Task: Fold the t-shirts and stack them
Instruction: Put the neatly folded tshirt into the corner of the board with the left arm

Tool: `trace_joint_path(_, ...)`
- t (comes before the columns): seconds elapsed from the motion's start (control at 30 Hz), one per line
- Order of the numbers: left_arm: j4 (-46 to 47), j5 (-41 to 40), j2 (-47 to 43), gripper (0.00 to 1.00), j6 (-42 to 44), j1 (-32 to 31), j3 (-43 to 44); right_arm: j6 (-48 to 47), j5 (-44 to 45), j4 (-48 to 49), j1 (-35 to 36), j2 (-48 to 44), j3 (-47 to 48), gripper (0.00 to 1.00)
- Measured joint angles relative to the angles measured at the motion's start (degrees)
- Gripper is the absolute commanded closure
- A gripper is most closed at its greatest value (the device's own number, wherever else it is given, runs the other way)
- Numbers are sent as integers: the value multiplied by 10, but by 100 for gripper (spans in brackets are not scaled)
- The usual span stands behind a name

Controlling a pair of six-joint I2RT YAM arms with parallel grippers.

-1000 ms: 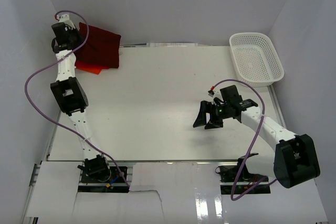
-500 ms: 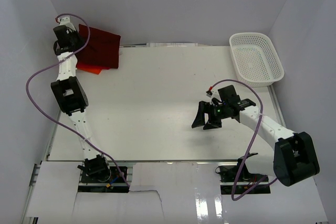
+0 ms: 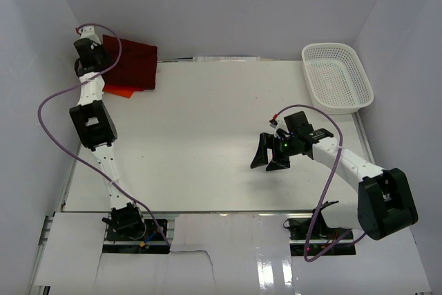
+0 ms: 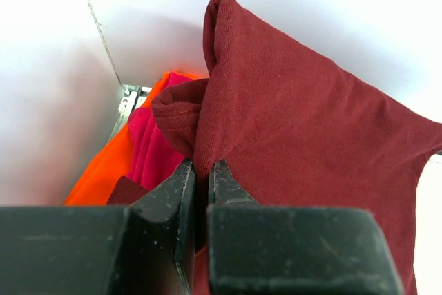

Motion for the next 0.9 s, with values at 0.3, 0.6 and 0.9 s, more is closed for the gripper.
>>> trace_joint_path(0.3, 30, -12, 37, 65, -2, 1, -12, 7, 0, 13, 3, 8, 0, 16)
trace_joint_path(0.6, 69, -45, 40, 18, -9, 3, -34, 11, -3, 29, 6, 21, -2, 16)
trace_joint_path(0.9, 98, -48, 12, 10, -24, 3, -73, 10, -11, 37, 7, 20, -10, 16)
